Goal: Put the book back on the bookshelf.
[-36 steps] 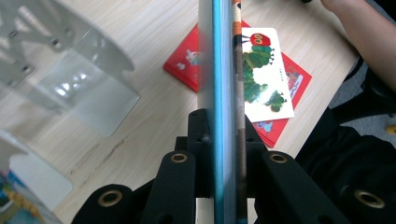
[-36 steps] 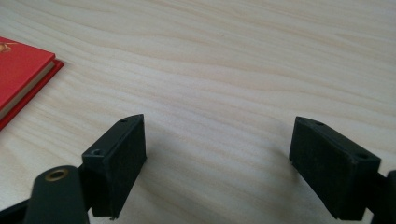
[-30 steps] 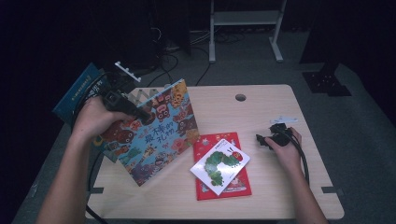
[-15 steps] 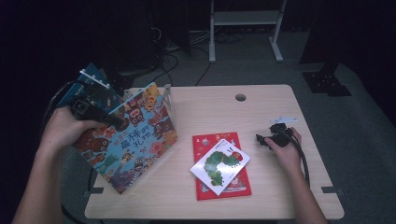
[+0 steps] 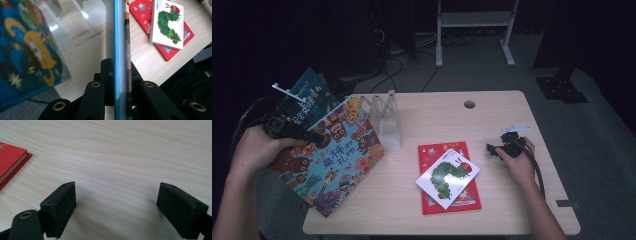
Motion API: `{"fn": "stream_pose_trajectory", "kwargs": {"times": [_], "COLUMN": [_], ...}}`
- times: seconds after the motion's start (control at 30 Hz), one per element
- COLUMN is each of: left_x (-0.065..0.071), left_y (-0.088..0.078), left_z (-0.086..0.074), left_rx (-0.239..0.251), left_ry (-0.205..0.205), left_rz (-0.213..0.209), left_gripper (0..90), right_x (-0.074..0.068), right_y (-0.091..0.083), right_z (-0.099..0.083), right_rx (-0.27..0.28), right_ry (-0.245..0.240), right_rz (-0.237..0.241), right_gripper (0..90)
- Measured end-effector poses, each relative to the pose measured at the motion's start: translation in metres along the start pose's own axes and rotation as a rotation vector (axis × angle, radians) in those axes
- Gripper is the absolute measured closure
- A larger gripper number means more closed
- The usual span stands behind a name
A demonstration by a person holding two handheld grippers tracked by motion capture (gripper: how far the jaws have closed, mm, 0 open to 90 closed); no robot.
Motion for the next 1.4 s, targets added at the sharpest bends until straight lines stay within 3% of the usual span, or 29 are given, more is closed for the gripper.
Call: {"fn": "stream_pose_trajectory", "kwargs": {"times": [0.37, 0.67, 1.2, 1.4], "left_x": [-0.015, -0.025, -0.039, -0.041], "left_y": [-0.008, -0.011, -0.002, 0.003], "left_z": [-0.017, -0.021, 0.006, 0.017], "left_rx": [0.008, 0.020, 0.046, 0.035], "left_ry": [-0.111, -0.194, -0.303, -0.312], "left_rz": [0.058, 0.100, 0.170, 0.213], "left_gripper": [80.4, 80.4, 80.5, 80.4], "right_x": [0.000, 0.000, 0.000, 0.000], "right_y": [0.000, 0.000, 0.000, 0.000], "right_z": [0.000, 0.000, 0.000, 0.000], "right_rx": [0.000, 0.000, 0.000, 0.000], "right_ry": [-0.001, -0.001, 0.000, 0.000], "right_rz": [0.000, 0.000, 0.000, 0.000], "right_gripper": [14.8, 14.7, 14.8, 14.8]}}
Point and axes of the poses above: each handheld gripper's, and its own axes: y roughly forward along the jaws, z roughly out of its top, x roughly to its right, the point moved 3 cm from there along y, roughly forward along the jaws, and after that the axes turned 11 degrees about -x, right-handed, at the moved point
